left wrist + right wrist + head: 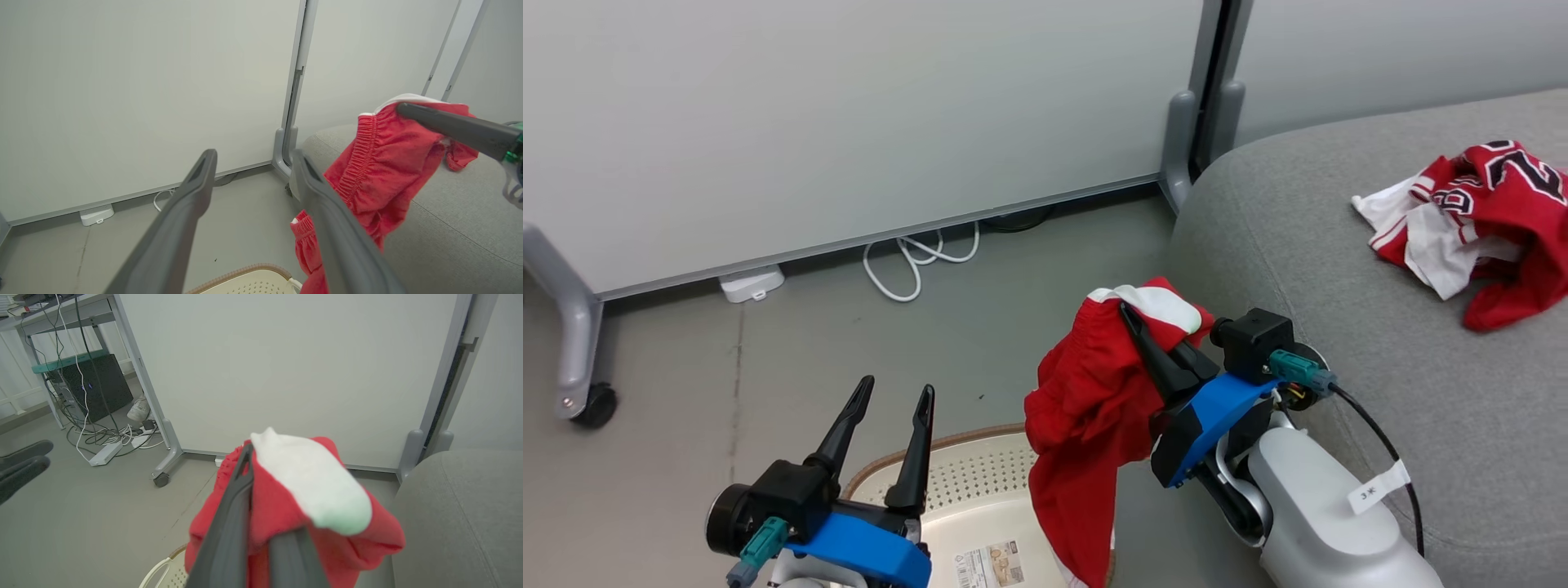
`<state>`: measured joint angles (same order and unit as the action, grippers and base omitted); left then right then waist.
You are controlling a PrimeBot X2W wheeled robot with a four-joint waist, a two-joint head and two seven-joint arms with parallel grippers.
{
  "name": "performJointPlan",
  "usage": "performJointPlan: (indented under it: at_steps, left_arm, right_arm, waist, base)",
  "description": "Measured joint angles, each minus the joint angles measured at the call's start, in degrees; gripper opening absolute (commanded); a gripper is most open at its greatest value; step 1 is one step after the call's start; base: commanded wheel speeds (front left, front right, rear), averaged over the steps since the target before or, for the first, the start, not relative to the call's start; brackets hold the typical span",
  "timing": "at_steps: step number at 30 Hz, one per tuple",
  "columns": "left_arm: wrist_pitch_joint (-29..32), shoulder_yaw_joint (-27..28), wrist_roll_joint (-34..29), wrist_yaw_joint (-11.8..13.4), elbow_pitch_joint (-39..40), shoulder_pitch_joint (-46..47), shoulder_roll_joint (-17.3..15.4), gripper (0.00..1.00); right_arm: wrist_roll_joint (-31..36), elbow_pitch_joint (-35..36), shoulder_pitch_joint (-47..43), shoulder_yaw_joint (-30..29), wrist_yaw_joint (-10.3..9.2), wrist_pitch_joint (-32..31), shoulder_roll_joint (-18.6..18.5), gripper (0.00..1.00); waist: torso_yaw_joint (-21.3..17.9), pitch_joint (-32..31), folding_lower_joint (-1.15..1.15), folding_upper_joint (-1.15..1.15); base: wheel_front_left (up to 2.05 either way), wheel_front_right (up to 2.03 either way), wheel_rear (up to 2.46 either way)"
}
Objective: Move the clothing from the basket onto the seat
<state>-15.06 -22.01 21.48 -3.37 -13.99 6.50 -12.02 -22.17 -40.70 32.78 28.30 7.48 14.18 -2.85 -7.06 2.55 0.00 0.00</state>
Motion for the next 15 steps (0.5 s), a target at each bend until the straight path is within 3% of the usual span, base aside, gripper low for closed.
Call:
performJointPlan:
  at_steps: [15]
  left_arm:
    - [0.00,5.02,-4.94,-2.74,1.18,-1.41,2.91,1.00]
  right_arm:
    - [1.08,4.78,-1.72,1.35,0.00,-1.52,-0.02,0.00]
  waist:
    - [-12.85,1.23,0.00,0.00]
  base:
    - [0.00,0.00,0.00]
